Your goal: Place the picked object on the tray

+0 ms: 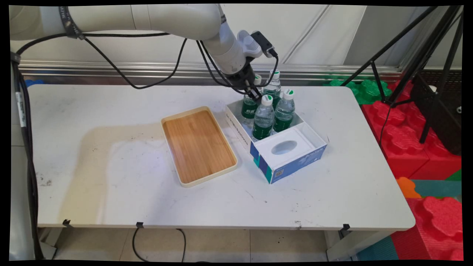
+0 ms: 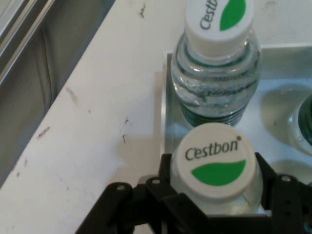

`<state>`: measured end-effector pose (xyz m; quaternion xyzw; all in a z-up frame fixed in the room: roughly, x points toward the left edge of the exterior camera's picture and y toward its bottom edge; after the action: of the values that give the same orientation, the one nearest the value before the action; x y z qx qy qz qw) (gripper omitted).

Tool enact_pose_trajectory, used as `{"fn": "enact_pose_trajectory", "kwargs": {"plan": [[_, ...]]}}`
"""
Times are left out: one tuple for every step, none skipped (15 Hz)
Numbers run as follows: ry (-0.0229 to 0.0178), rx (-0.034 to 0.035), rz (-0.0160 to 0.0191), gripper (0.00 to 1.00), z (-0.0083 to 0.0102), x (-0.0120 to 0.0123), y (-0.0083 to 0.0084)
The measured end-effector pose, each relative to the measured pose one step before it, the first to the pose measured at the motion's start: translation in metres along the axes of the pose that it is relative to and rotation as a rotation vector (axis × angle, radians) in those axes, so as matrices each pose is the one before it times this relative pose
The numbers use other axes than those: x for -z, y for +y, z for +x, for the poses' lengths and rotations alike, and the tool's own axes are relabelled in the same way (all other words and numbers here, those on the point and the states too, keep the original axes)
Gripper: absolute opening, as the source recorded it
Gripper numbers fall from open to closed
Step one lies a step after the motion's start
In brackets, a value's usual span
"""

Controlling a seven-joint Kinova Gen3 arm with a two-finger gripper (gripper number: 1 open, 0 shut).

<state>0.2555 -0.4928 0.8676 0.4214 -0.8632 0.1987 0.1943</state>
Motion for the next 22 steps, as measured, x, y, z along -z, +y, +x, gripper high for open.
{"fn": "enact_pose_trajectory", "kwargs": {"plan": [[0.00462,0.00155,0.00092,0.00,0.00119,0.00236,0.00000],[0.00544,0.00236,0.00144,0.00,0.00103,0.00334,-0.00033],[0.00477,0.00187,0.00161,0.00,0.00084,0.00344,-0.00024],[0.00730,0.00237,0.00186,0.00,0.00166,0.00507,-0.00030],[0.00874,0.00185,0.00161,0.00,0.00217,0.00618,-0.00016],[0.00820,0.00062,0.00193,0.00,0.00215,0.00604,-0.00022],[0.00537,0.00099,0.00082,0.00,0.00136,0.00447,-0.00015],[0.00870,0.00076,0.00192,0.00,0.00212,0.00790,-0.00006],[0.00561,0.00102,0.00200,0.00,0.00123,0.00593,-0.00020],[0.00900,0.00077,0.00364,0.00,0.00153,0.00990,-0.00034],[0.00992,0.00360,0.00832,0.00,0.00050,0.01290,-0.00136],[0.00989,0.00280,0.00842,0.00,0.00046,0.01282,-0.00100],[0.00792,0.00581,0.00956,0.00,-0.00123,0.01228,-0.00167],[0.00469,0.00486,0.00649,0.00,-0.00127,0.00831,-0.00108],[0.00603,0.00744,0.01011,0.00,-0.00312,0.01273,-0.00176],[0.00370,0.00497,0.00644,0.00,-0.00237,0.00813,-0.00101],[0.00447,0.00885,0.00830,0.00,-0.00486,0.01189,-0.00159],[0.00227,0.00627,0.00524,0.00,-0.00341,0.00741,-0.00083],[0.00227,0.00963,0.00792,0.00,-0.00624,0.01088,-0.00145],[0.00038,0.01376,0.01024,0.00,-0.00825,0.01164,-0.00192],[-0.00077,0.01448,0.01117,0.00,-0.00880,0.01102,-0.00228],[-0.00300,0.01256,0.00991,0.00,-0.00790,0.00826,-0.00222]]}}
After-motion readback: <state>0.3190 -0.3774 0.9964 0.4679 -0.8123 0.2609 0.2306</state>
